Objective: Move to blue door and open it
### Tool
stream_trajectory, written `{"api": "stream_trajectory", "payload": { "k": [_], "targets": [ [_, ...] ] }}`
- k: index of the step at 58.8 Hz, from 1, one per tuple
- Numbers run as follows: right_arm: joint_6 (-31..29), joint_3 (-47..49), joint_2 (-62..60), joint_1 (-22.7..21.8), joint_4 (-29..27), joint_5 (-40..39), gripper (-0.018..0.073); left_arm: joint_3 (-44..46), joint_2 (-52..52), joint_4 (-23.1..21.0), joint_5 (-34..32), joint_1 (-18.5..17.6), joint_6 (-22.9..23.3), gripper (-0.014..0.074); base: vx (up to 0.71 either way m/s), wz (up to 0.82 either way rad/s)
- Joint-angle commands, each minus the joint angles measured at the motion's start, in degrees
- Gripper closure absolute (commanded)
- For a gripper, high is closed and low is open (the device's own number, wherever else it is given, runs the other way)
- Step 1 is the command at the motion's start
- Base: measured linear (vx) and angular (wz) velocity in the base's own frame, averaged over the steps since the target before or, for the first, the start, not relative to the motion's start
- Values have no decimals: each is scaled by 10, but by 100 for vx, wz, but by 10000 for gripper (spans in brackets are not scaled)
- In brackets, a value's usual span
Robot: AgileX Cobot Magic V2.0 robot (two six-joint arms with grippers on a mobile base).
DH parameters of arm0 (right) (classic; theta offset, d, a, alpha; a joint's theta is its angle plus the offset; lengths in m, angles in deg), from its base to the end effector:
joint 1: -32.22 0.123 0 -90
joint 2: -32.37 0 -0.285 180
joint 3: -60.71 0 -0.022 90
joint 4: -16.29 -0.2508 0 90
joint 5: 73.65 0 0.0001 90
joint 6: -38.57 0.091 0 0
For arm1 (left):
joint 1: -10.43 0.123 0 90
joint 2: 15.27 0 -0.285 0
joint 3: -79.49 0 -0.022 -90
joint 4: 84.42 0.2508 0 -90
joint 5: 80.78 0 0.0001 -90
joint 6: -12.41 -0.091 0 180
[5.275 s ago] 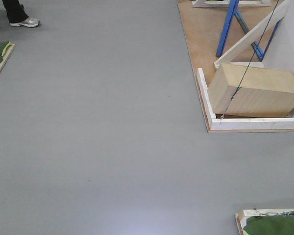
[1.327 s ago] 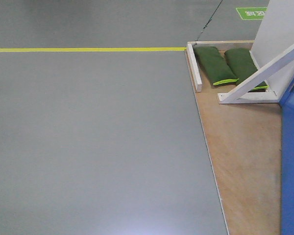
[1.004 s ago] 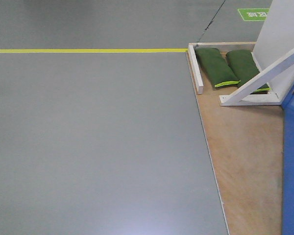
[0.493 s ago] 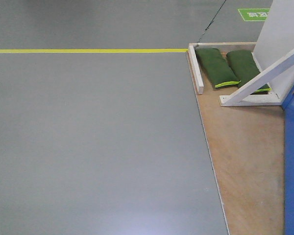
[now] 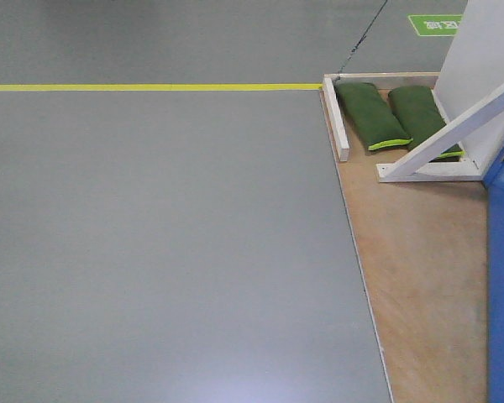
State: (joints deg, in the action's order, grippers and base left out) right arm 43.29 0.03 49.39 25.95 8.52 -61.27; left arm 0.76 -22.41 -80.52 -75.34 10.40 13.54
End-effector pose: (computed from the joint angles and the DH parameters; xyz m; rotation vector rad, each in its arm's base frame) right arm 0.0587 -0.0038 0.2813 0.2312 1.5541 0.1056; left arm 0.0567 0.0006 0.1963 0.0337 1.5932 0.0421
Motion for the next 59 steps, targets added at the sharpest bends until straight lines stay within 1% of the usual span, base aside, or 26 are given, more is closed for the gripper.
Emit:
{"api": "stream_trajectory", "payload": {
  "k": [1, 9, 21, 32, 39, 45, 55, 59],
  "targets": [
    [-4, 89, 63, -2, -5, -44, 561, 11, 8, -1, -48, -4, 4, 524, 0, 0],
    [-4, 201, 149, -2, -11, -46, 561, 11, 8, -1, -48, -4, 4, 524, 0, 0],
    [-5, 403, 263, -2, -119, -46, 561, 11, 8, -1, -48, -4, 4, 524, 0, 0],
    [-5, 552, 356, -2, -177, -49, 561, 11, 8, -1, -48, -4, 4, 524, 0, 0],
    [-5, 600, 395, -1, -211, -74, 561, 11, 8, -1, -48, -4, 4, 524, 0, 0],
    [-5, 604, 408, 0, -213, -99, 561, 11, 8, -1, -48, -4, 4, 524, 0, 0],
    [-5, 604, 431, 0, -213, -109, 561, 11, 8, -1, -48, -4, 4, 524, 0, 0],
    [-5, 604, 449, -2, -213, -154, 561, 11, 8, -1, -48, -4, 4, 524, 0, 0]
  ]
}}
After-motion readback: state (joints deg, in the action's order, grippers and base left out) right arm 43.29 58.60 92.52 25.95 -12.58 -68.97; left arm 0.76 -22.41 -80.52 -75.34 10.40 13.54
